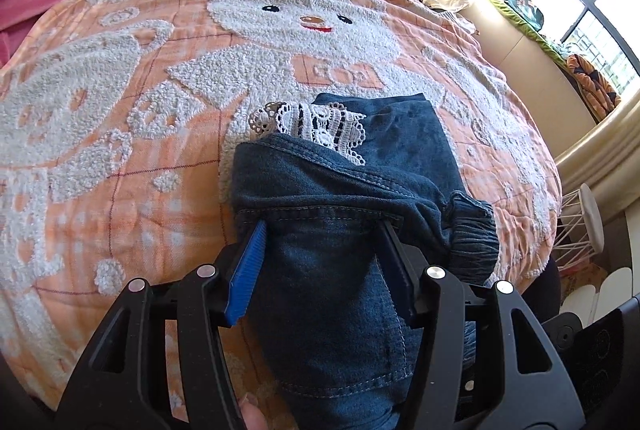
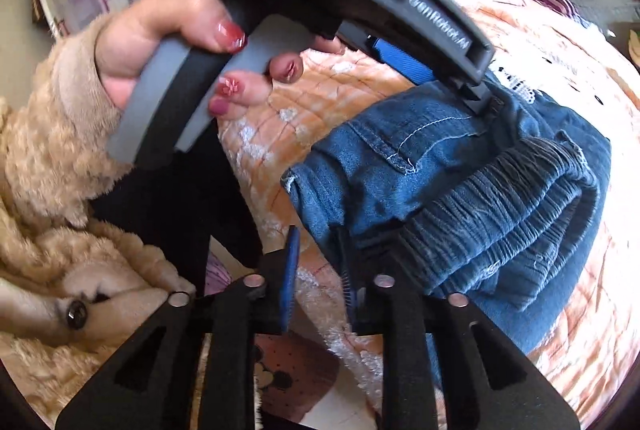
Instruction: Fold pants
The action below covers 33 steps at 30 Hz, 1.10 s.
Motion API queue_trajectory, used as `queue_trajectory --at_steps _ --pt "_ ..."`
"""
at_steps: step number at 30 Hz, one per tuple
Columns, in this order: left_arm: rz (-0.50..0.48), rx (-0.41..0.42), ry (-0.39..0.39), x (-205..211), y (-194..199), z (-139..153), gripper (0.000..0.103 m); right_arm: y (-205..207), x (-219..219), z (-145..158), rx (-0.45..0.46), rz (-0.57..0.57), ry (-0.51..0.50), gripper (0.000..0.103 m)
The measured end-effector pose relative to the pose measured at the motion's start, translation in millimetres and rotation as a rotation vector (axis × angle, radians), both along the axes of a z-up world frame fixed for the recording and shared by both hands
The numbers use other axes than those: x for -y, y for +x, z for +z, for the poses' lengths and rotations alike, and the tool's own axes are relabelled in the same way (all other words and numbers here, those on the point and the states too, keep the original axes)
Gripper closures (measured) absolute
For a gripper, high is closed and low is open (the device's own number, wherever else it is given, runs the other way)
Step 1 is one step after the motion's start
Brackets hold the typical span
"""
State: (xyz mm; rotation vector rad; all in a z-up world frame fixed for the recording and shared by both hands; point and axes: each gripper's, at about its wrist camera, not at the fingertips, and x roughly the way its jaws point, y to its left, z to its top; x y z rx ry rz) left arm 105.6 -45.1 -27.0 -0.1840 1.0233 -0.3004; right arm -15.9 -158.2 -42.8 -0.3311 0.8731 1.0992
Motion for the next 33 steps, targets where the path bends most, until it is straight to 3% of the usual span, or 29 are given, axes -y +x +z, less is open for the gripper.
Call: queue_trajectory --at_steps 7,18,21,27,33 --pt "0.001 0.016 -0.009 1 -4 6 0.056 -3 12 23 0.002 -0.062 0.045 0.061" --pt "0.009 0.054 -0.028 0 -13 21 0.054 3 43 54 0.04 -0.199 0.113 0.055" --pt "0.012 0.076 -0.016 0 -17 27 0.053 7 54 60 0.052 -0.252 0.133 0.046" --pt "0.038 0.115 0.034 -2 -28 33 0.045 32 78 57 0.05 -0.422 0.135 0.035" --pt "0.082 0.082 0.019 -13 -31 14 0.038 64 100 31 -0.042 -0.611 0.102 0.028"
